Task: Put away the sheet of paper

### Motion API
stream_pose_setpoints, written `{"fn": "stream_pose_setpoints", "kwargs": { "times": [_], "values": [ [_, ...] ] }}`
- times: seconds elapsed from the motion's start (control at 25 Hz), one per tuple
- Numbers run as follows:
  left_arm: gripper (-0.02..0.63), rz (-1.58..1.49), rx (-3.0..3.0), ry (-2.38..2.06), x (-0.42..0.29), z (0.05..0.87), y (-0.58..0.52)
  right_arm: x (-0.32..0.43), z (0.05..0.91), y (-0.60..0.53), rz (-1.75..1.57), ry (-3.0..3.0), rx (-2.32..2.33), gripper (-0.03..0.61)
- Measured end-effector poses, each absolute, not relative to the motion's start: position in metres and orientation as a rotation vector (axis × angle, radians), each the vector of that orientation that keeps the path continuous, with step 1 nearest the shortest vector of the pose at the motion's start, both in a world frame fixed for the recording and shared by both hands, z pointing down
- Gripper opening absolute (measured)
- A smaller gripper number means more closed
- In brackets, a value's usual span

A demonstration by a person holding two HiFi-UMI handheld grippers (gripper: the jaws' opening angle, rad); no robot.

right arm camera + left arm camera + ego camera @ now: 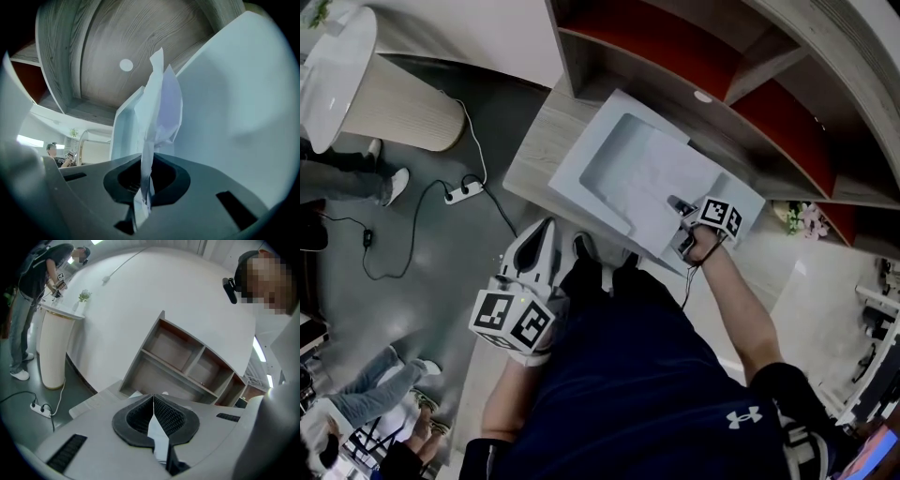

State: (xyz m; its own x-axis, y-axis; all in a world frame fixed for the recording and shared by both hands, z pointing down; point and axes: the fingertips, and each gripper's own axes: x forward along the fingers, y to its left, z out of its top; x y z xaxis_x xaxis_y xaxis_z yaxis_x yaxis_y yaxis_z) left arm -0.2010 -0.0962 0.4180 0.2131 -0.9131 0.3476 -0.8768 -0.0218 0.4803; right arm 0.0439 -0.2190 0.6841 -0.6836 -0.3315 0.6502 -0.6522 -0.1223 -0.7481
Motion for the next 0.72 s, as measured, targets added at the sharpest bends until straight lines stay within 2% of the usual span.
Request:
{"fn": "stream_pose_setpoints", "kwargs": {
  "times": [0.72],
  "values": [
    [0.017, -0.108, 1.808, -1.722, -0.24, 0.42, -0.087, -0.008, 0.687, -0.237, 1.852, -1.915, 1.036, 0.015]
  ]
}}
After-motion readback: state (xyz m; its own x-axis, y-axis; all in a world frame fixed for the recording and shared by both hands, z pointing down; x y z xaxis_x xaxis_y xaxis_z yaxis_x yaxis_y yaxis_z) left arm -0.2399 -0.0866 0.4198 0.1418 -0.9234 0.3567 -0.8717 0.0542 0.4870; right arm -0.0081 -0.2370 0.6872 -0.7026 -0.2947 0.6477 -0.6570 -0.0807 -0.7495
